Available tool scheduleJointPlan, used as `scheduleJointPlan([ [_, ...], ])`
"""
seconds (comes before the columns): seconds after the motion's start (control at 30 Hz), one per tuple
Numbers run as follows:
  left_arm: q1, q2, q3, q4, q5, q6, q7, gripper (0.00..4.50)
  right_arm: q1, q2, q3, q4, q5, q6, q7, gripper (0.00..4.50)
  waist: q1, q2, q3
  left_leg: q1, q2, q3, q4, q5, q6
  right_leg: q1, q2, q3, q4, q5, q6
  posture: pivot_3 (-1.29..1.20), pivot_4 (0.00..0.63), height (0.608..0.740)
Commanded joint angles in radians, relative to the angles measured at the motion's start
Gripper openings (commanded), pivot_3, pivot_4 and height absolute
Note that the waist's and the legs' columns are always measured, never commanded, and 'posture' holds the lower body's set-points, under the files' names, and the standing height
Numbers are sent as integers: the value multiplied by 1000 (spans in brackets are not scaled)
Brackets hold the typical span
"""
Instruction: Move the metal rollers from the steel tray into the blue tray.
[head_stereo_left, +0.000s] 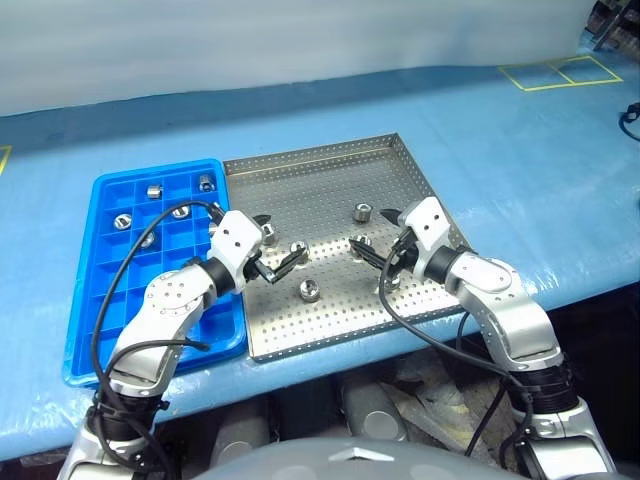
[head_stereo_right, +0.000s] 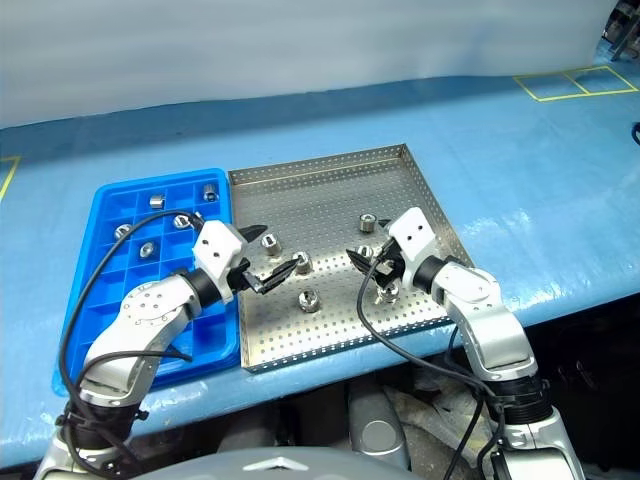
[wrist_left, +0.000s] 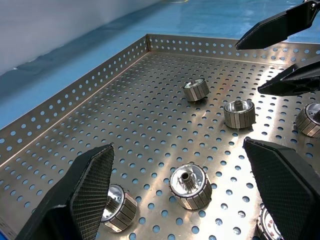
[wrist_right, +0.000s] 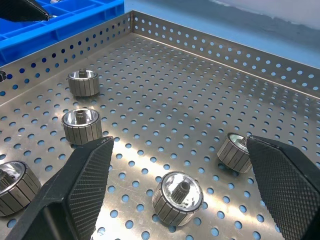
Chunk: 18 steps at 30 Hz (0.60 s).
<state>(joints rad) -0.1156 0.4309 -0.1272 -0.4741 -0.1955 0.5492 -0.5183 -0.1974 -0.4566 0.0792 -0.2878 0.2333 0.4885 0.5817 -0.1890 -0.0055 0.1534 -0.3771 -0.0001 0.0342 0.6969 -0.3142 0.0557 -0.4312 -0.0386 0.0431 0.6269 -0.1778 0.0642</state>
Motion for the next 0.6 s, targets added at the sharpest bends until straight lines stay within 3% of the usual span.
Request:
scheduleJointPlan([
  [0.03, -4, 0, -3, -11, 16, -39, 8, 4500, -14, 4, -5, -30, 3, -15, 0, 4473, 0, 0, 0, 0, 0, 0, 0, 0, 0, 0, 0, 0, 0, 0, 0, -243, 150, 740],
  [0.6, -8, -2, -3, -1, 33, -54, 1, 4500, -11, 5, -3, -29, 3, -19, 0, 4473, 0, 0, 0, 0, 0, 0, 0, 0, 0, 0, 0, 0, 0, 0, 0, -246, 150, 740],
])
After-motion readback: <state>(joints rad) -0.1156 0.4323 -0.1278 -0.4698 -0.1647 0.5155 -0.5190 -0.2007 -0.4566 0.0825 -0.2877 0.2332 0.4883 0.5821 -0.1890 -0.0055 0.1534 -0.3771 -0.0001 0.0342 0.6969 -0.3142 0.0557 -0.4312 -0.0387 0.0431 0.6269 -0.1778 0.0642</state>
